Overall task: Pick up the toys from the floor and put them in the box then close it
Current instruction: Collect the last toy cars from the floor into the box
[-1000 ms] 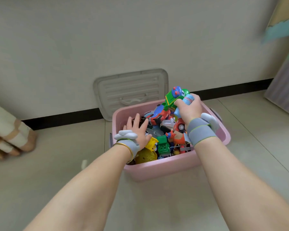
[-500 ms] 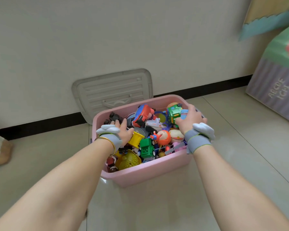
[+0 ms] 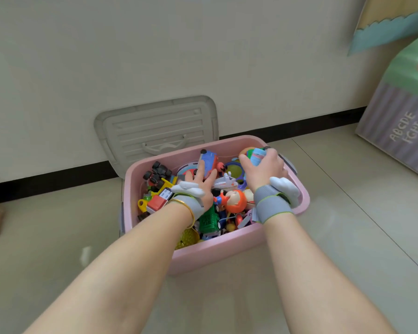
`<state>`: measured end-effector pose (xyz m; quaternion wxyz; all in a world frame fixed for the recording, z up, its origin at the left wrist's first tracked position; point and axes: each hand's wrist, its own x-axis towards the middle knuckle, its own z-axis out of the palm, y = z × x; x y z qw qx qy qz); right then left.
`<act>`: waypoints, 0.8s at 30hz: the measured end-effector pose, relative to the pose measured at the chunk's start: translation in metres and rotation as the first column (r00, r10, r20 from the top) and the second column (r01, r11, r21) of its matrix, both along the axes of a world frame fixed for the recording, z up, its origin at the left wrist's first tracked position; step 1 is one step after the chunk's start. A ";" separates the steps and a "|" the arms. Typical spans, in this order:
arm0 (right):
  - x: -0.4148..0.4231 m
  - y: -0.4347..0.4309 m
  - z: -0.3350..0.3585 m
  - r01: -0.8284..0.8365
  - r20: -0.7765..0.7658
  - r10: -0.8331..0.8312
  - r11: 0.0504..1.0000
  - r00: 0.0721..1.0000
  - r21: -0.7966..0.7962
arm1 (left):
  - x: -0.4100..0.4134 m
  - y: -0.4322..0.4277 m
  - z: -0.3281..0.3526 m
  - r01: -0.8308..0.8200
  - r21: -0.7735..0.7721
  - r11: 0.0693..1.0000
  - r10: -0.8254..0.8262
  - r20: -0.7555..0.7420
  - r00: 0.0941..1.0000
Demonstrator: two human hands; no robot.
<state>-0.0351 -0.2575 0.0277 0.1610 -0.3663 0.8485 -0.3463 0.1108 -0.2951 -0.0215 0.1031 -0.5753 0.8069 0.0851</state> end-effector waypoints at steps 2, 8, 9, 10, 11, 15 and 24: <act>0.003 -0.003 0.000 -0.108 -0.108 0.110 0.994 0.988 0.021 | 0.008 0.004 -0.003 0.052 -0.047 0.998 -0.050 0.045 0.998; 0.003 -0.002 -0.005 -0.199 -0.164 0.219 0.971 0.962 0.132 | 0.019 -0.007 0.015 0.102 -0.065 0.993 -0.105 -0.035 0.994; 0.003 -0.002 0.000 -0.158 -0.181 0.172 0.984 0.968 0.087 | 0.024 -0.008 0.021 0.080 -0.126 0.989 -0.086 -0.045 0.995; 0.002 -0.002 0.005 -0.112 -0.202 0.124 0.991 0.972 0.070 | 0.030 -0.008 0.026 0.043 -0.189 0.981 -0.051 -0.039 0.998; 0.002 -0.001 0.007 -0.074 -0.236 0.093 0.993 0.967 0.087 | 0.037 -0.007 0.029 0.001 -0.217 0.976 -0.005 -0.018 1.000; 0.017 -0.005 -0.011 -0.187 -0.170 0.261 0.914 0.950 0.359 | 0.064 0.001 0.019 -0.178 -0.005 0.984 0.178 0.043 0.983; 0.053 0.004 -0.029 -0.415 -0.157 0.587 0.713 0.794 0.566 | 0.085 0.013 -0.006 -0.376 0.150 0.915 0.400 -0.196 0.895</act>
